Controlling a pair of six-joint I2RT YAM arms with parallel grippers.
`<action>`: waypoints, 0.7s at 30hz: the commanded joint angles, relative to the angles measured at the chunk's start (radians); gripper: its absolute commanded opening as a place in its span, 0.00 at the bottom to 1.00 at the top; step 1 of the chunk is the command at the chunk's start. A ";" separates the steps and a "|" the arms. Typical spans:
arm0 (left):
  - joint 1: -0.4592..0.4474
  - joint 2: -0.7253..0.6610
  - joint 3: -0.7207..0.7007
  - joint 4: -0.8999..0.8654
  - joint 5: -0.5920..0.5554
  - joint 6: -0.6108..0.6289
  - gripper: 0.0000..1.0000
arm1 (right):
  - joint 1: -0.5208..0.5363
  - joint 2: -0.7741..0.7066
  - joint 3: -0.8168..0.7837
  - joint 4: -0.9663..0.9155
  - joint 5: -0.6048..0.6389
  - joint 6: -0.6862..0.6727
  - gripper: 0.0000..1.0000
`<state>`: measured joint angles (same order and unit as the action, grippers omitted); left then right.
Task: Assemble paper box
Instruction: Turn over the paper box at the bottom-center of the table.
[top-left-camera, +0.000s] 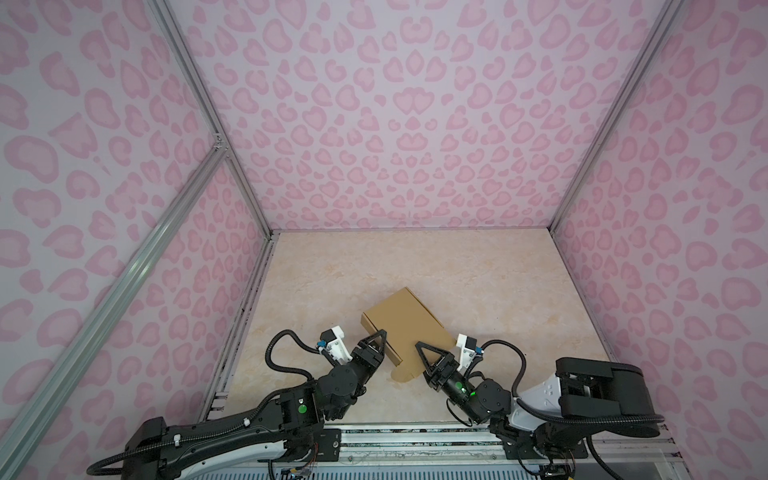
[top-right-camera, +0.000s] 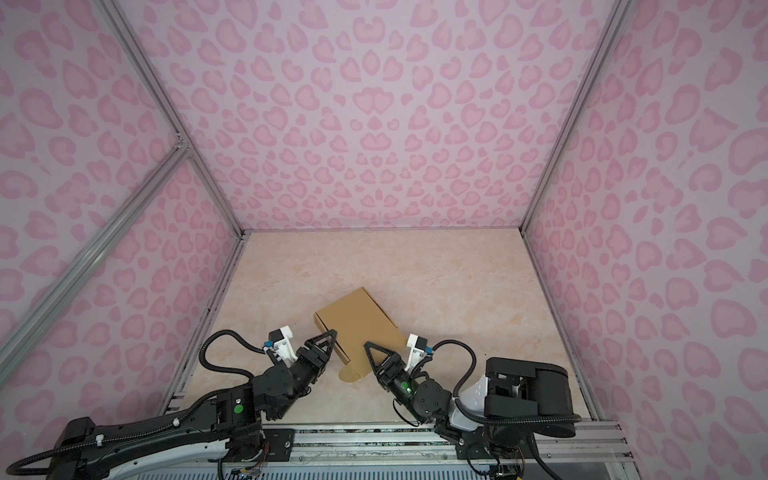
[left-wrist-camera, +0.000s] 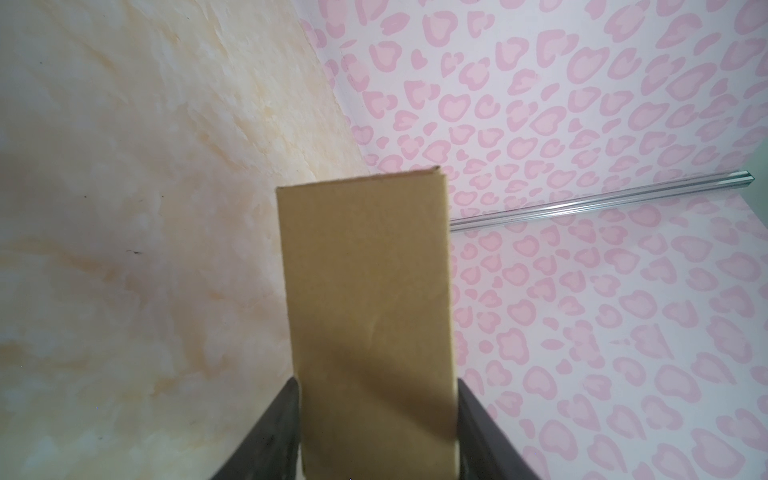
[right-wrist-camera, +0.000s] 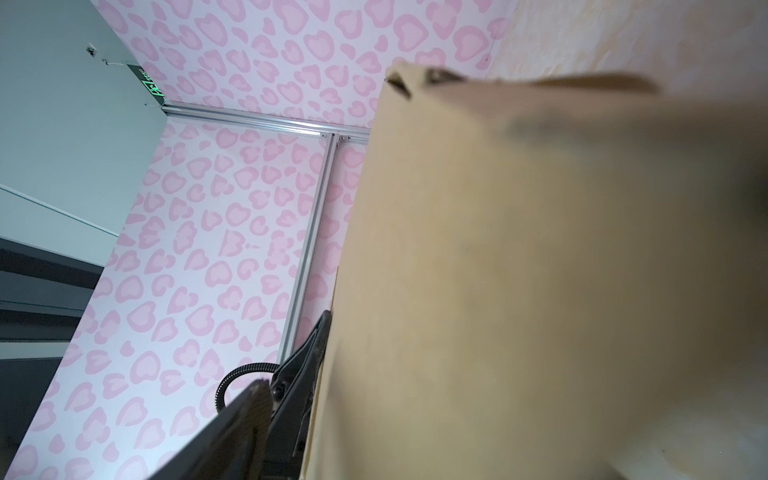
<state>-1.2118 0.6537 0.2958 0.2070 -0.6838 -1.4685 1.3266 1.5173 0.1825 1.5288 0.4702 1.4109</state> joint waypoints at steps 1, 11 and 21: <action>-0.001 -0.002 -0.006 0.047 0.007 -0.011 0.53 | -0.009 -0.009 -0.006 0.031 0.016 -0.037 0.85; -0.001 -0.012 -0.007 0.063 0.008 -0.009 0.52 | -0.032 0.016 0.004 0.031 -0.005 -0.018 0.83; -0.001 -0.008 -0.014 0.090 0.018 -0.009 0.52 | -0.037 0.041 0.029 0.031 -0.008 -0.006 0.81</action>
<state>-1.2118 0.6437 0.2859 0.2413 -0.6777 -1.4719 1.2900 1.5589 0.2008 1.5314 0.4706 1.4220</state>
